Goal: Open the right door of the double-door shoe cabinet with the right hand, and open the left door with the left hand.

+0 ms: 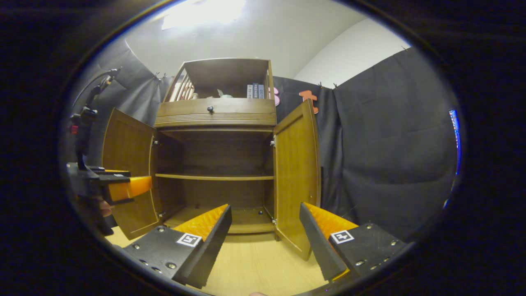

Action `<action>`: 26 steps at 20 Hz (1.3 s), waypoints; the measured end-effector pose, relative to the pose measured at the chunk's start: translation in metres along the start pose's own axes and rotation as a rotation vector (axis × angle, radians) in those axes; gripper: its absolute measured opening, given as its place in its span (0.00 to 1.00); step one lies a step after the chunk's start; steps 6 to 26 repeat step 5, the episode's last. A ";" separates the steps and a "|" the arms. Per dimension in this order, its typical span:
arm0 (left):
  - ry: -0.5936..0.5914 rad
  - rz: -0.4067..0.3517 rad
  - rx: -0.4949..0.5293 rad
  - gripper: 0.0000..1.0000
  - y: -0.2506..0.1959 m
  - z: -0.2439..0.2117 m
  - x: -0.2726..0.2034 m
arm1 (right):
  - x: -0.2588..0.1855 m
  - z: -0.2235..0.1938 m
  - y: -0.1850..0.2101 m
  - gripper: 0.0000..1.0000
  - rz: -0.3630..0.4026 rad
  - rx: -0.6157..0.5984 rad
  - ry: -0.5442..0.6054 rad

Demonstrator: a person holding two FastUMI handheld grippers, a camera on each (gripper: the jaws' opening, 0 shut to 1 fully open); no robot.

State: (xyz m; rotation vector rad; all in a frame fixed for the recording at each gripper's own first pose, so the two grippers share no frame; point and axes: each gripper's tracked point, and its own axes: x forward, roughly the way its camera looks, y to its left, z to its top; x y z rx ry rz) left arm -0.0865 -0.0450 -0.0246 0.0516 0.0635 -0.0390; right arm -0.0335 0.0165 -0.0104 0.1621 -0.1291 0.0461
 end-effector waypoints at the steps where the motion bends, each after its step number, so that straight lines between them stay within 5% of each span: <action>1: 0.000 0.013 0.000 0.99 0.001 -0.003 0.004 | 0.002 0.004 0.003 0.98 0.003 -0.005 -0.007; 26: 0.040 0.033 -0.017 0.99 0.003 -0.025 0.019 | 0.004 0.016 0.020 0.93 0.023 -0.043 -0.015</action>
